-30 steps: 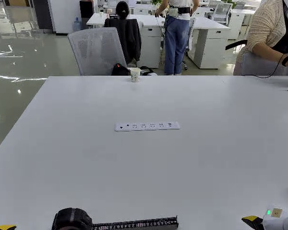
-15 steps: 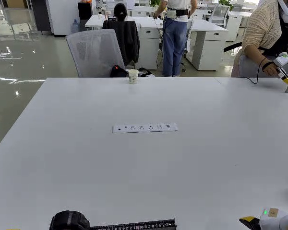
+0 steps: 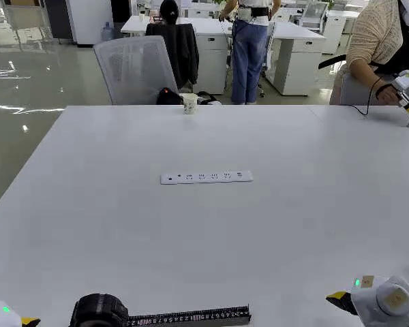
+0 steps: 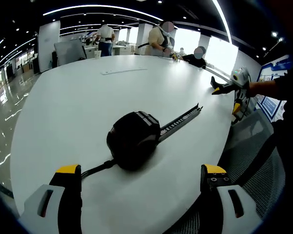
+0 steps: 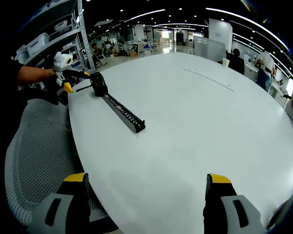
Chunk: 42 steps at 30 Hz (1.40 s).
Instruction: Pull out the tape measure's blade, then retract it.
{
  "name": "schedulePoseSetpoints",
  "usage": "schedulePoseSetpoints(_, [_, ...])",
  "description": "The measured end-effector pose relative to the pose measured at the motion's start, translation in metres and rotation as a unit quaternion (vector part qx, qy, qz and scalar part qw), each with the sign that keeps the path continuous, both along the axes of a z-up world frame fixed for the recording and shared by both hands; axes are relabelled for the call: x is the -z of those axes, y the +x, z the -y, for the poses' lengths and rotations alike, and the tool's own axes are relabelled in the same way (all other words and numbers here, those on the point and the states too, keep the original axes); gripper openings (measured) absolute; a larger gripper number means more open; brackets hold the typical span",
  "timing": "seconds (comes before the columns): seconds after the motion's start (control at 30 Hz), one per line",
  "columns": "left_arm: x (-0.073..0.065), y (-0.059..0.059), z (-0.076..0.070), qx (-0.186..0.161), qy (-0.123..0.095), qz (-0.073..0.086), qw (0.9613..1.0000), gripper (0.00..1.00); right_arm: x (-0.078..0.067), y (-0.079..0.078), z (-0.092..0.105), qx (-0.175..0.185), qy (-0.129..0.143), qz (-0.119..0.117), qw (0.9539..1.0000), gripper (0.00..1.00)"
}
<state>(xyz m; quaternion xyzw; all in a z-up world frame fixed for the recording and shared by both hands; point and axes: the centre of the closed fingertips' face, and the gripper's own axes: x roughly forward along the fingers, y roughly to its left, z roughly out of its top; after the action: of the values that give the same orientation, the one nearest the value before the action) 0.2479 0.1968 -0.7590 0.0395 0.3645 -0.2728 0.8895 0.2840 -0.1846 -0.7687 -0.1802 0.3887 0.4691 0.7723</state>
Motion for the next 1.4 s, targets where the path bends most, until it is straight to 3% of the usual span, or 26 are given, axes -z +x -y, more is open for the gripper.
schedulePoseSetpoints(0.3, [-0.003, 0.008, 0.005, -0.026, -0.019, 0.007, 0.9994, 0.99, -0.002, 0.007, -0.013, -0.042, -0.007, 0.006, 0.9991, 0.99])
schedulePoseSetpoints(0.47, [-0.004, 0.013, 0.007, -0.038, -0.023, 0.012, 0.9989, 0.99, 0.001, 0.010, -0.017, -0.077, -0.028, 0.009, 0.9966, 0.99])
schedulePoseSetpoints(0.67, [-0.003, 0.016, 0.018, -0.039, -0.022, 0.012, 0.9989, 0.99, 0.001, 0.019, -0.021, -0.092, -0.033, 0.012, 0.9951, 0.99])
schedulePoseSetpoints(0.8, [-0.006, 0.021, 0.023, -0.046, -0.026, 0.021, 0.9984, 0.99, -0.002, 0.023, -0.026, -0.105, -0.035, 0.018, 0.9937, 0.99])
schedulePoseSetpoints(0.97, [-0.004, 0.028, 0.026, -0.062, -0.017, 0.025, 0.9976, 0.99, -0.003, 0.027, -0.030, -0.117, -0.039, 0.025, 0.9921, 0.99])
schedulePoseSetpoints(1.03, [-0.003, 0.028, 0.029, -0.047, 0.005, 0.035, 0.9983, 0.99, -0.001, 0.029, -0.031, -0.120, -0.041, 0.025, 0.9916, 0.99])
schedulePoseSetpoints(1.13, [-0.002, 0.028, 0.035, -0.048, 0.000, 0.030, 0.9984, 0.99, -0.001, 0.029, -0.034, -0.127, -0.042, 0.024, 0.9907, 0.99])
schedulePoseSetpoints(1.27, [0.000, 0.033, 0.037, -0.082, -0.019, 0.015, 0.9963, 0.99, -0.001, 0.029, -0.042, -0.145, -0.045, 0.027, 0.9881, 0.99])
schedulePoseSetpoints(1.4, [-0.002, 0.037, 0.043, -0.086, -0.018, 0.024, 0.9958, 0.99, 0.000, 0.030, -0.048, -0.159, -0.051, 0.027, 0.9856, 0.99])
